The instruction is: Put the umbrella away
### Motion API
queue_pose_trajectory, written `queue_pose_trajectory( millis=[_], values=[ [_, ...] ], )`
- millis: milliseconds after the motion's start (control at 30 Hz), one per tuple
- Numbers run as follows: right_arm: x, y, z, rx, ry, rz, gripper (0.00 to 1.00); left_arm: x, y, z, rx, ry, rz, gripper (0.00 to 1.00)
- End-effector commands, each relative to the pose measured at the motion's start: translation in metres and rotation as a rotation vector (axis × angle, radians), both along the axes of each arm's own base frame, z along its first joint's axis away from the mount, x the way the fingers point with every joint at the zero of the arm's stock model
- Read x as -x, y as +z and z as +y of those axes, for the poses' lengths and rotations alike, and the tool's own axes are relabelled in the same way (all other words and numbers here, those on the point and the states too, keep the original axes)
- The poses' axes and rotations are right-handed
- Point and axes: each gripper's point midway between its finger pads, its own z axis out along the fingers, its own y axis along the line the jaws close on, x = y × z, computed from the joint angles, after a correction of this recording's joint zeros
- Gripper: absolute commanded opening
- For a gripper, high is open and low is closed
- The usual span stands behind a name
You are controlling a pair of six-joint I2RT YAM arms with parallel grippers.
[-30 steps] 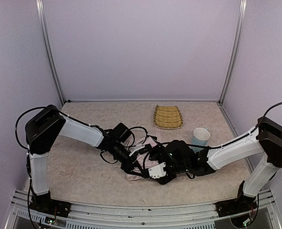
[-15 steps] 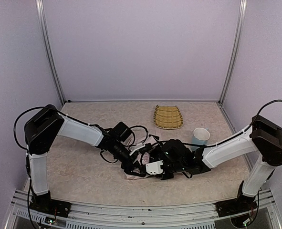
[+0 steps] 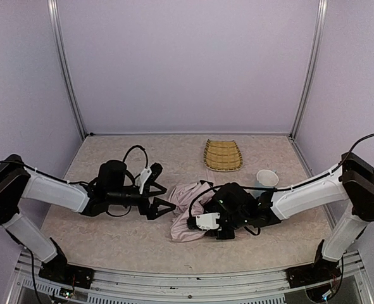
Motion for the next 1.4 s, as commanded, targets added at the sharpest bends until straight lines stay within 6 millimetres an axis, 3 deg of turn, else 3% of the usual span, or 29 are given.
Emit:
queue_pose_trajectory(
  millis=[0,133,333,500,633,833,933,1000,1167,1233,1367],
  values=[
    [0.045,-0.032,-0.037,0.177,-0.004,0.251,0.00,-0.008,0.077,0.028,0.267,0.218,-0.168,0.97],
    [0.064,-0.029,-0.041,0.203,-0.012,0.384,0.00,0.020,0.078,0.034,0.217,0.278,-0.282,0.89],
    [0.082,-0.015,-0.038,0.196,-0.015,0.620,0.00,0.071,0.050,0.020,0.025,0.154,-0.439,0.70],
    [0.073,-0.001,-0.034,0.155,-0.077,0.810,0.00,0.110,0.016,-0.004,-0.163,-0.030,-0.570,0.71],
    [0.067,-0.001,-0.032,0.145,-0.110,0.901,0.00,0.129,0.009,-0.020,-0.187,-0.131,-0.622,0.81],
    [0.063,-0.013,-0.031,0.167,-0.098,0.987,0.00,0.111,-0.002,-0.038,-0.276,-0.159,-0.774,0.92],
    [0.059,-0.022,-0.031,0.174,-0.108,1.032,0.00,0.107,-0.029,-0.050,-0.364,-0.232,-0.759,0.93],
    [0.056,-0.029,-0.031,0.170,-0.113,1.052,0.00,0.103,-0.047,-0.054,-0.411,-0.255,-0.723,0.89],
    [0.053,-0.033,-0.023,0.132,-0.096,1.088,0.00,0.082,-0.079,-0.053,-0.517,-0.223,-0.589,0.68],
    [0.051,-0.029,-0.018,0.100,-0.083,1.083,0.01,0.084,-0.086,-0.054,-0.533,-0.245,-0.527,0.67],
    [0.041,-0.017,-0.012,0.036,-0.094,1.040,0.13,0.085,-0.103,-0.049,-0.588,-0.256,-0.423,0.68]
  ],
)
